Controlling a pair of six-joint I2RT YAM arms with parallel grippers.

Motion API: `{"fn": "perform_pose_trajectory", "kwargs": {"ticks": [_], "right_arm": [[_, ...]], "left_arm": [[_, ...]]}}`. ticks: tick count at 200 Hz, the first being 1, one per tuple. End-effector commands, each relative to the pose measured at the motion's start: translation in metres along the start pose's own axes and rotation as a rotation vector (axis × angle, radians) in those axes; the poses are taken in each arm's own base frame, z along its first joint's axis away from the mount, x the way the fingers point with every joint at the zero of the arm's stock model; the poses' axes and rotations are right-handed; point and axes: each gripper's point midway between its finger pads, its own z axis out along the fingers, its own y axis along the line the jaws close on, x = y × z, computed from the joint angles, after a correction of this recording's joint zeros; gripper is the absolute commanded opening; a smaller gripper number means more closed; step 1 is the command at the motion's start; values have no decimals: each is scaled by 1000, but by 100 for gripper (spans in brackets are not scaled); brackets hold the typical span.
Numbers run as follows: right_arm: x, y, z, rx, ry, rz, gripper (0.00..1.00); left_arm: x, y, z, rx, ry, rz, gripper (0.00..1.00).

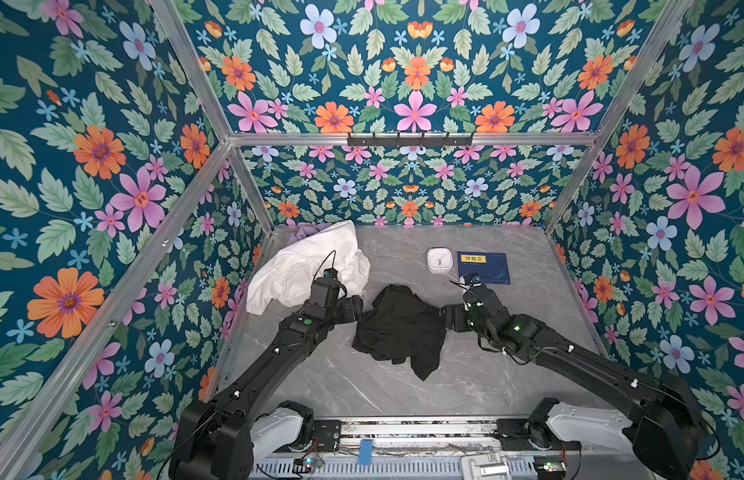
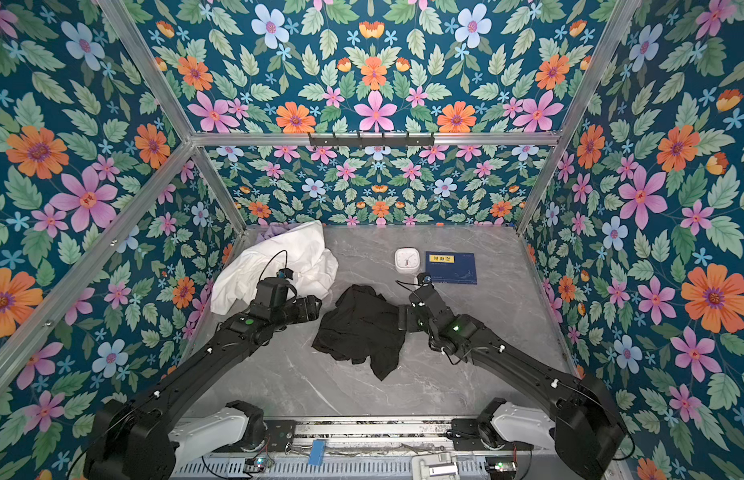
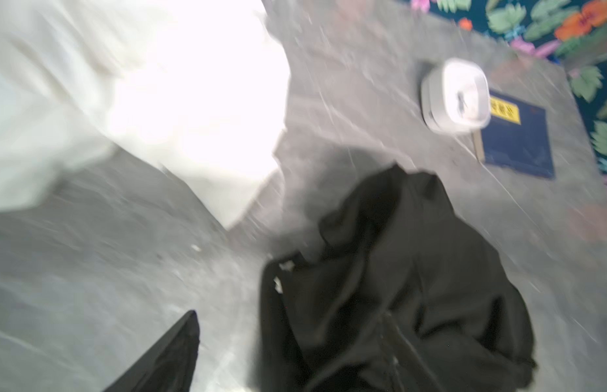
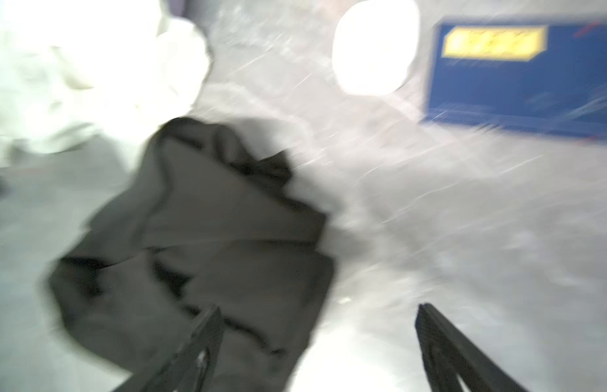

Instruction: Pick out a specific cloth from the pile

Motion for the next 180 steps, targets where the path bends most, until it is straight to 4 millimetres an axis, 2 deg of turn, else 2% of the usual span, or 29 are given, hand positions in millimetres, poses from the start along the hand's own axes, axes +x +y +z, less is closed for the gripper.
{"fn": "perform_pose_trajectory", "kwargs": {"ticks": [1, 23, 35, 52, 64, 78, 93, 110, 120, 139, 152, 180], "right_arm": [[-30, -41, -12, 234, -217, -199, 96], [-33, -52, -21, 254, -340, -366, 99], [-31, -64, -23, 253, -397, -385, 99], [-23, -89, -23, 261, -436, -336, 99], [-18, -107, -21, 263, -446, -282, 97], [-9, -126, -15, 258, -451, -218, 96], [-4, -145, -9, 275, -462, -153, 94], [-1, -158, 0, 302, -448, -143, 94], [0, -165, 6, 318, -438, -129, 94], [-1, -172, 22, 339, -412, -105, 94], [-6, -169, 34, 319, -375, -111, 93], [-14, -171, 45, 317, -388, -78, 93]], "left_arm": [[-36, 20, -10, -136, -163, 64, 84], [-50, 27, -19, -159, -296, 74, 84], [-55, 36, -26, -197, -385, 68, 85], [-55, 48, -30, -240, -492, 101, 84], [-47, 68, -29, -327, -556, 108, 78], [-42, 88, -32, -431, -624, 130, 78], [-31, 102, -20, -459, -596, 209, 77], [-19, 126, -2, -483, -526, 193, 74], [-14, 133, 7, -466, -498, 203, 74], [-20, 136, 16, -436, -482, 233, 73], [-25, 135, 23, -417, -475, 270, 73], [-34, 136, 30, -376, -490, 281, 72]]}}
